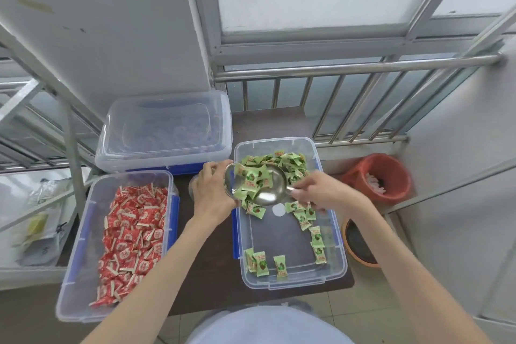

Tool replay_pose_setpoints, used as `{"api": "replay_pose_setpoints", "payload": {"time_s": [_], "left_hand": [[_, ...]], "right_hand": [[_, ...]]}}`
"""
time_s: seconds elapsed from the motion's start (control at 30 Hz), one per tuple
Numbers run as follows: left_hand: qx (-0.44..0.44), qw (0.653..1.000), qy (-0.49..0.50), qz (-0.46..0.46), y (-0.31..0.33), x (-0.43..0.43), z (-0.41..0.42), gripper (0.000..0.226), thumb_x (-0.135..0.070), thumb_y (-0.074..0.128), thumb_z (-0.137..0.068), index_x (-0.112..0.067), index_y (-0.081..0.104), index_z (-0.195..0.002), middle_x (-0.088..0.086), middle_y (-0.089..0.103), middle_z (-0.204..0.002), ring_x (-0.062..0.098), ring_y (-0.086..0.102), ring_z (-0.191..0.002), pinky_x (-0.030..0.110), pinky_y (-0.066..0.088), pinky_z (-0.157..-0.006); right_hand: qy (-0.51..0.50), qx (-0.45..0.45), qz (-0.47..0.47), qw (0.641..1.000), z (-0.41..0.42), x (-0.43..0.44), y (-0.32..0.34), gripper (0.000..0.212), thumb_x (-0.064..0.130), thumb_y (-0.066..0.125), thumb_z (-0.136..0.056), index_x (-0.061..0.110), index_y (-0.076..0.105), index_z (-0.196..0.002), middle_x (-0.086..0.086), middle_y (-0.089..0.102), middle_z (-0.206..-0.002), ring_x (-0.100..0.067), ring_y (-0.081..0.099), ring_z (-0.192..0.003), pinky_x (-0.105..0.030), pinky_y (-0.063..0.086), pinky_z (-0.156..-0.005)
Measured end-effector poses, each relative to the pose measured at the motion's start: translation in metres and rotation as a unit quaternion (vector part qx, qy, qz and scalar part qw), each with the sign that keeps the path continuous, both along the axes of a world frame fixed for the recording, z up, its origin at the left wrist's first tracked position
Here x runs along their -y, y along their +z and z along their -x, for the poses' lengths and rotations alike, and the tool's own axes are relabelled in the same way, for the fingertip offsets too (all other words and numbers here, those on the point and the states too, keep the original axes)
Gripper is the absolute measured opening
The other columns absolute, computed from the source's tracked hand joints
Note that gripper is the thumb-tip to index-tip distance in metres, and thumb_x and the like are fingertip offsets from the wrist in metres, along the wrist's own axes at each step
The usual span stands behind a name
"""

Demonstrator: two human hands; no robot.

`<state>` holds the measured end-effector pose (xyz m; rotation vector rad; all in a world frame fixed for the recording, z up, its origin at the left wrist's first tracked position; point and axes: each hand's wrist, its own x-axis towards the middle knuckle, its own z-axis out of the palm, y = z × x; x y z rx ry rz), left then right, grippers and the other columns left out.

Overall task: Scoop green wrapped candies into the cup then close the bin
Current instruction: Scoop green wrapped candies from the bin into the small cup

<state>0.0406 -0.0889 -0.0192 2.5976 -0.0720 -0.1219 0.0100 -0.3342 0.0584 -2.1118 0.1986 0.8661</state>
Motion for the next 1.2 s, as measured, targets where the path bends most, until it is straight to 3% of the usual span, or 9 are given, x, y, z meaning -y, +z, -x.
{"api": "replay_pose_setpoints", "payload": {"time_s": [0.07,0.27,0.43,0.63,0.7,0.8,0.9,1.03,1.2], "left_hand": [[0.001,1.0,0.004,-0.004,-0.001,0.0,0.003,0.092,-0.03,0.092,-0.052,-0.028,0.051,-0.135,0.005,0.05,-0.125,0.028,0.05,-0.12,0.048,0.04,-0.102],[-0.02,0.998,0.054,0.034,-0.002,-0.002,0.007,0.099,-0.036,0.097,-0.049,-0.028,0.048,-0.135,0.007,0.048,-0.127,0.029,0.05,-0.12,0.05,0.04,-0.103],[-0.027,0.996,0.063,0.057,-0.006,-0.002,0.006,0.1,-0.033,0.097,-0.048,-0.029,0.047,-0.135,0.006,0.046,-0.128,0.029,0.051,-0.119,0.048,0.038,-0.105],[-0.049,0.989,0.09,0.107,-0.018,-0.009,0.007,0.105,-0.032,0.098,-0.05,-0.024,0.044,-0.14,0.006,0.044,-0.136,0.027,0.049,-0.126,0.049,0.042,-0.108],[-0.049,0.986,0.098,0.127,-0.02,-0.011,0.009,0.105,-0.031,0.098,-0.05,-0.023,0.044,-0.14,0.006,0.044,-0.136,0.028,0.049,-0.127,0.049,0.042,-0.108],[-0.056,0.982,0.113,0.138,-0.024,-0.014,0.011,0.103,-0.033,0.098,-0.05,-0.024,0.043,-0.138,0.007,0.043,-0.135,0.028,0.049,-0.126,0.049,0.042,-0.107],[-0.064,0.978,0.132,0.151,-0.03,-0.014,0.012,0.103,-0.034,0.098,-0.049,-0.026,0.043,-0.136,0.006,0.043,-0.134,0.03,0.051,-0.125,0.05,0.043,-0.106],[-0.065,0.977,0.138,0.149,-0.033,-0.013,0.013,0.102,-0.035,0.098,-0.049,-0.026,0.043,-0.135,0.006,0.044,-0.134,0.029,0.051,-0.124,0.049,0.043,-0.106],[-0.08,0.973,0.138,0.17,-0.035,-0.015,0.013,0.101,-0.031,0.098,-0.052,-0.027,0.042,-0.136,0.006,0.04,-0.135,0.028,0.049,-0.126,0.051,0.041,-0.108]], "right_hand": [[0.087,0.006,0.086,0.992,-0.031,-0.015,0.027,0.036,0.028,0.058,-0.096,-0.004,0.069,-0.084,-0.005,0.059,-0.064,-0.017,0.045,-0.047,-0.025,0.039,-0.042],[0.226,0.075,0.259,0.936,-0.07,-0.082,0.092,0.026,0.006,0.051,-0.082,0.007,0.054,-0.056,-0.002,0.047,-0.045,-0.019,0.039,-0.038,-0.022,0.032,-0.043],[0.225,0.114,0.279,0.927,-0.061,-0.076,0.086,0.031,0.013,0.052,-0.089,0.007,0.048,-0.059,-0.006,0.051,-0.05,-0.023,0.046,-0.042,-0.025,0.037,-0.048],[0.152,0.106,0.224,0.957,-0.049,-0.051,0.079,0.034,0.023,0.055,-0.089,0.008,0.048,-0.059,-0.009,0.058,-0.054,-0.026,0.054,-0.047,-0.028,0.045,-0.052],[0.09,0.099,0.194,0.972,-0.036,-0.03,0.073,0.04,0.025,0.054,-0.093,0.01,0.044,-0.057,-0.004,0.051,-0.049,-0.021,0.047,-0.04,-0.019,0.039,-0.043],[0.005,0.076,0.208,0.975,-0.001,-0.006,0.038,0.043,0.025,0.054,-0.092,0.014,0.036,-0.055,-0.002,0.042,-0.048,-0.018,0.037,-0.041,-0.026,0.029,-0.042],[-0.038,-0.002,0.215,0.976,0.04,0.004,-0.013,0.04,0.024,0.054,-0.091,0.014,0.032,-0.059,-0.002,0.037,-0.052,-0.018,0.033,-0.045,-0.03,0.025,-0.046],[-0.043,-0.074,0.194,0.977,0.081,-0.009,-0.05,0.026,0.023,0.052,-0.092,0.012,0.041,-0.073,-0.005,0.048,-0.071,-0.022,0.045,-0.062,-0.028,0.029,-0.048],[-0.123,-0.058,0.133,0.982,0.074,-0.052,-0.083,0.037,0.023,0.053,-0.09,0.015,0.034,-0.059,-0.002,0.037,-0.053,-0.019,0.037,-0.045,-0.027,0.033,-0.048]]}}
